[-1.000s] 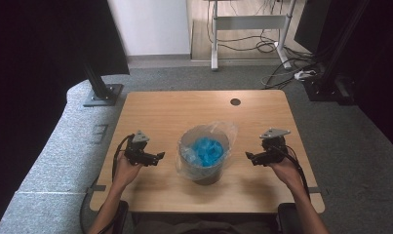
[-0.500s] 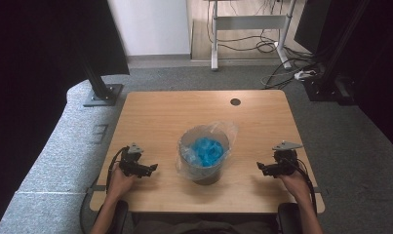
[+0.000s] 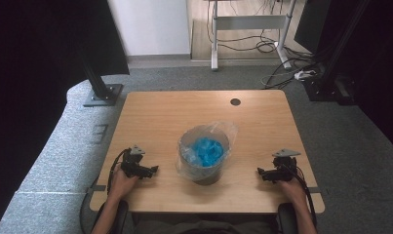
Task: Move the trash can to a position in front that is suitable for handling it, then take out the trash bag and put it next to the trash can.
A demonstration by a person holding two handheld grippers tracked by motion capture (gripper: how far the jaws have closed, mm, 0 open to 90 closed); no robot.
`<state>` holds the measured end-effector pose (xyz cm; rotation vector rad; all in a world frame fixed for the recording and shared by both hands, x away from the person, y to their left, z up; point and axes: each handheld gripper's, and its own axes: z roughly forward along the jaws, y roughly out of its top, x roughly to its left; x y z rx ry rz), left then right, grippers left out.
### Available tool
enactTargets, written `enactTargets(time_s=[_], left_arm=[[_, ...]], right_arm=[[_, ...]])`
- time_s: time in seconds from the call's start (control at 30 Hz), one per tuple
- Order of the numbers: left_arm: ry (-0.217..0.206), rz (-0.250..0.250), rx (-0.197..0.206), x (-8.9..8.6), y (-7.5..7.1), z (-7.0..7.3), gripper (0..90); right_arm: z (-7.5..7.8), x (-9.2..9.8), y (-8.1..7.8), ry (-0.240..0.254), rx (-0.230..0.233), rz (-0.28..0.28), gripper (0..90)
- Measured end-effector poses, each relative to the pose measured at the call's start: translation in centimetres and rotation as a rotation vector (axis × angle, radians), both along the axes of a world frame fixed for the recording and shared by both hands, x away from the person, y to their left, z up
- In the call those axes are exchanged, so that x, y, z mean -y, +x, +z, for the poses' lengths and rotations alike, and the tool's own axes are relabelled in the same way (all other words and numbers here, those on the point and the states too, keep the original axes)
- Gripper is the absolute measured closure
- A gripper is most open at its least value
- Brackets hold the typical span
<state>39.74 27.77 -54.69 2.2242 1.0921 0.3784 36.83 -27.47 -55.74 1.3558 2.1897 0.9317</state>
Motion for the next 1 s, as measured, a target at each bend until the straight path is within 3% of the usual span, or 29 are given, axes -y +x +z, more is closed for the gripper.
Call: enactTargets(time_s=[0.5,0.7,0.83,1.0], left_arm=[[0.000,0.005,0.000,0.1,0.2,0.0,0.0],[0.021,0.030,-0.028,0.6,0.2,0.3,0.1],[0.005,0.008,-0.053,0.9,0.1,0.6,0.9],[-0.035,-0.026,-0.062,1.1,-0.2,1.1,0.7]], right_arm=[[0.0,-0.1,-0.2,-0.002,0.000,0.006,0.0],[0.0,-0.3,-0.4,-0.004,0.000,0.006,0.0],[0.4,-0.7,-0.5,-0.023,-0.006,0.039,0.6],[1.2,-1.2,-0.5,0.000,-0.008,0.068,0.6]])
